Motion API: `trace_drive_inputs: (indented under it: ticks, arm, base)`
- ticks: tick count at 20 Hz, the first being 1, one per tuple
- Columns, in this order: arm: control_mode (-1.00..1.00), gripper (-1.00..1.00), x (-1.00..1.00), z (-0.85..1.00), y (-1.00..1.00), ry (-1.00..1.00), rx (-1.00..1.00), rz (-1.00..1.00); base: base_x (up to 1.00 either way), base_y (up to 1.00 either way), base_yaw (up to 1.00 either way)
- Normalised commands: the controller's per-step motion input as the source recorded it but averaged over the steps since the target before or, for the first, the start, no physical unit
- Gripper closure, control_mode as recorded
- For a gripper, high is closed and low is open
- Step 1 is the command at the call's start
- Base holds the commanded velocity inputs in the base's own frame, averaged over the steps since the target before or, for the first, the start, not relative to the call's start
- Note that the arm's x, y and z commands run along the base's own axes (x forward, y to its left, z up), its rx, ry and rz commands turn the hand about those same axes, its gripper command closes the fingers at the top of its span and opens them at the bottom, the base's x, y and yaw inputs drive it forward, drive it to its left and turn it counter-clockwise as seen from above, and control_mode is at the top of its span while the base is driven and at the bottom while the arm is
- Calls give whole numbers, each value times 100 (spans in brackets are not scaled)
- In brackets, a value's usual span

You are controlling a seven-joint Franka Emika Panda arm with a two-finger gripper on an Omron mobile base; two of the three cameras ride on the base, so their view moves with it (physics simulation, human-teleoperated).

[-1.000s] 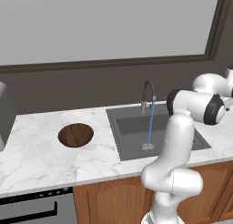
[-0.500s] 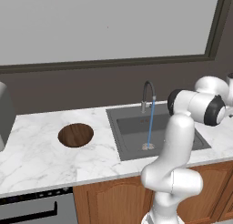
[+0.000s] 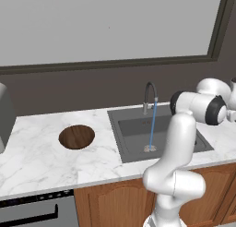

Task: Rinse each bowl for a few seconds and place them down in the sink or on the counter.

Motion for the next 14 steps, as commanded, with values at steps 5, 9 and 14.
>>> trace_drive_inputs:
  ticks: [5,9,14]
  arm:
    - [-100,-100,0,-12,-19,9,2,0]
    - [-100,-100,4,-12,-10,5,3,3]
    - [-100,-100,9,-13,-14,0,8,8]
  base:
    - [0,0,0]
    - [0,0,0]
    - [0,0,0]
